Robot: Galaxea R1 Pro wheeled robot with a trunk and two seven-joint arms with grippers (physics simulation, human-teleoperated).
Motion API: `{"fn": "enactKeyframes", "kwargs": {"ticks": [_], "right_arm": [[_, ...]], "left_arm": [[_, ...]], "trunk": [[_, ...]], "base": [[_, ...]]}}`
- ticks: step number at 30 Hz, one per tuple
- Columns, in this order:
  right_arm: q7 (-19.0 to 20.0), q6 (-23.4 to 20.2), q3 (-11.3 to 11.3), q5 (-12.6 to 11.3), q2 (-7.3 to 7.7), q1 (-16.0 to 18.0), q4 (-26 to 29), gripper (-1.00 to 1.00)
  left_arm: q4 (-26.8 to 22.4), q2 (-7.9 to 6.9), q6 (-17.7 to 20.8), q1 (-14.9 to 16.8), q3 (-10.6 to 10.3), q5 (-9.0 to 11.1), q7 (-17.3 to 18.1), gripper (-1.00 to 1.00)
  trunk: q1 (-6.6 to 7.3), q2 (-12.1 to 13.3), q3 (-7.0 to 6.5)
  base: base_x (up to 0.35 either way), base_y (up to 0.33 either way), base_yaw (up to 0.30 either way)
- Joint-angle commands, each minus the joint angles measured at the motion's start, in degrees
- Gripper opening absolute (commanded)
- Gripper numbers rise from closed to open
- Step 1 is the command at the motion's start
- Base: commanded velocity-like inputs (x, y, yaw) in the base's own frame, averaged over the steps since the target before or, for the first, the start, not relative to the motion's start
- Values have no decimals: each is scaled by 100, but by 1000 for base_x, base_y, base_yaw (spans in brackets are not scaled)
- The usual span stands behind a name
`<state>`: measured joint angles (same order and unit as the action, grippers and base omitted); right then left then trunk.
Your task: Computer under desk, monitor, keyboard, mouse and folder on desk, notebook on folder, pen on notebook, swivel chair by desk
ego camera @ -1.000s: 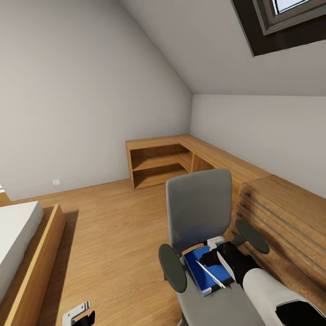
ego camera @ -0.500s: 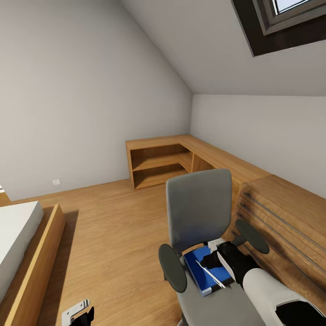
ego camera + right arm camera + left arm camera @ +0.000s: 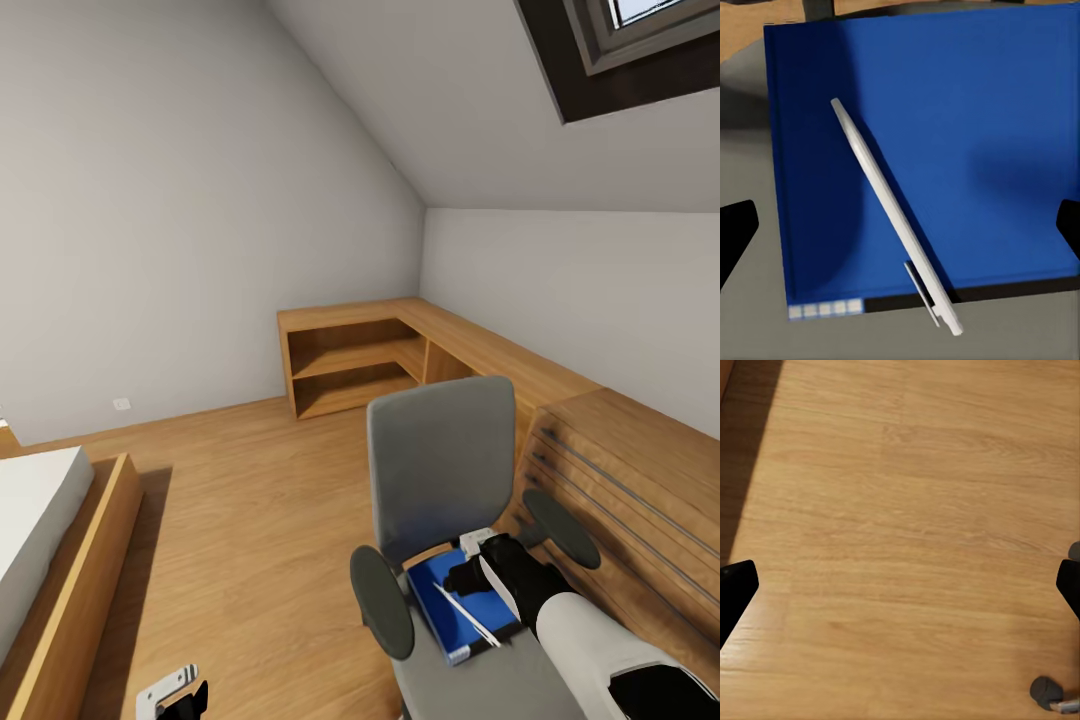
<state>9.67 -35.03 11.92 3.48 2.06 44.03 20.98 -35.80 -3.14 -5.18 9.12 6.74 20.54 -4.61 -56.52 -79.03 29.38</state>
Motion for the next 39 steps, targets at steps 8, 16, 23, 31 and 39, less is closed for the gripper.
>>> {"fn": "enactKeyframes", "kwargs": {"ticks": [8, 16, 23, 31, 39], "right_arm": [[35, -60, 14, 38, 4, 4, 11, 100], [30, -91, 21, 38, 0, 6, 18, 100], [20, -92, 21, 38, 0, 4, 22, 100], [17, -92, 21, 38, 3, 4, 17, 100], [17, -92, 21, 41, 1, 6, 12, 100]], "left_arm": [[3, 5, -18, 2, -23, 55, -22, 100], [3, 15, -18, 2, -24, 55, -23, 100], [3, 15, -18, 2, -24, 55, -23, 100], [3, 15, -18, 2, -23, 55, -23, 100], [3, 14, -18, 2, -16, 53, -23, 100]], "trunk": [[-1, -3, 6], [-154, -284, 131], [-308, -565, 257], [-484, -885, 401], [-660, -1206, 544]], "base": [[21, 0, 0], [1, 0, 0], [0, 0, 0], [0, 0, 0], [0, 0, 0]]}}
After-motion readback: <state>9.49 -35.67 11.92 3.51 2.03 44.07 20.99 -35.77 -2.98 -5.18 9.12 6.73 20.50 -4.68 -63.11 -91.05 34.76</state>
